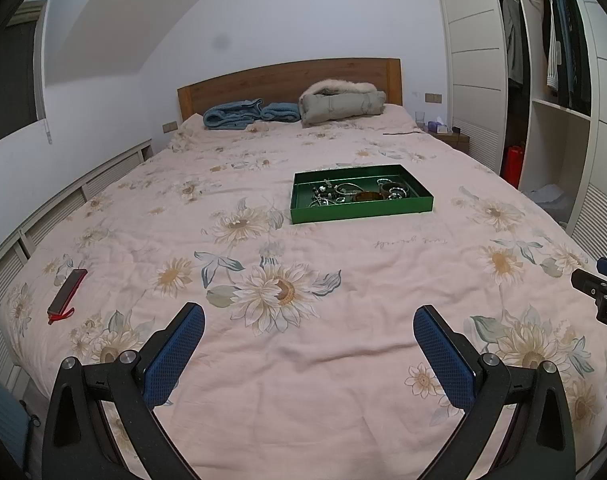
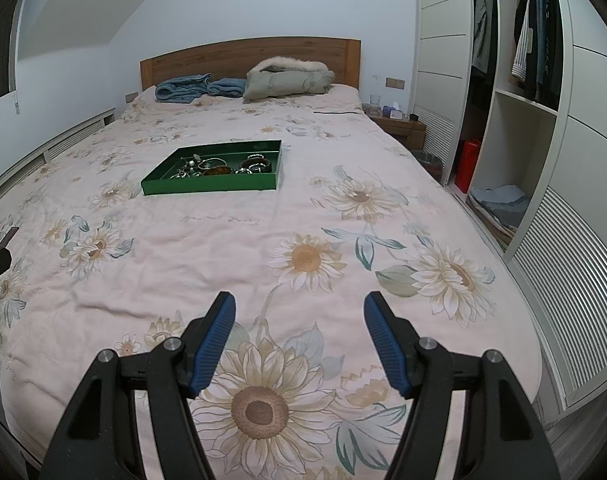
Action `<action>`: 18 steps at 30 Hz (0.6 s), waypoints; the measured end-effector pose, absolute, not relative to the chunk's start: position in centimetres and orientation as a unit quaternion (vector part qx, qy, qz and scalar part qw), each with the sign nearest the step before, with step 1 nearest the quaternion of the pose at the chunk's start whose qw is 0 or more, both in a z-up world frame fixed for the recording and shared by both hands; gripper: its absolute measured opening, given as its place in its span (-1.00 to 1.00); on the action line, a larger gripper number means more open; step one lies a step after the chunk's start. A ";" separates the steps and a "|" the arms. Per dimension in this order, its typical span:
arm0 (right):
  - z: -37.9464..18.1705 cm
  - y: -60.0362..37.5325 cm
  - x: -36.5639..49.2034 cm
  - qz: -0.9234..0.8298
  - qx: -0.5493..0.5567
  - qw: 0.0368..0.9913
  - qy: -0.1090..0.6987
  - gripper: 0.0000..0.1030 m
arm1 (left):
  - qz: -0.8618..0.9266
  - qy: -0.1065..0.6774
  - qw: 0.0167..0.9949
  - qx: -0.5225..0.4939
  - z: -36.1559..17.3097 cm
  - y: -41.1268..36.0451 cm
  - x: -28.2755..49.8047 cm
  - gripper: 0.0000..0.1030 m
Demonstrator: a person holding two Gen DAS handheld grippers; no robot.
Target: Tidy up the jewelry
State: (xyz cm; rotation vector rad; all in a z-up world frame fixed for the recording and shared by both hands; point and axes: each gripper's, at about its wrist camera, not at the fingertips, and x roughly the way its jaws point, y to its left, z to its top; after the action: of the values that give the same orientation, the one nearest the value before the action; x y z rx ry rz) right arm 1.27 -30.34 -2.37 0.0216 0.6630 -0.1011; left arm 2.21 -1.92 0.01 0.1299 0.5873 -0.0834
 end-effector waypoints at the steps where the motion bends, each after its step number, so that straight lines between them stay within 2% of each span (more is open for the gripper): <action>1: -2.4 -30.3 1.3 -0.050 0.011 0.944 0.325 0.27 | -0.041 0.289 0.954 0.064 0.0 -1.9 2.2 0.99; 18: -2.4 -30.4 1.3 -0.050 0.011 0.944 0.326 0.26 | -0.041 0.294 0.953 0.063 -0.6 -1.7 2.1 0.99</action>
State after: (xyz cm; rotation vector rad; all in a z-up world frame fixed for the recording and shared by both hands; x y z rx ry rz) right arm 1.33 -30.43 -2.45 0.0231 0.6641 -0.1017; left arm 2.11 -1.67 -0.57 0.1276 0.5982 -0.0834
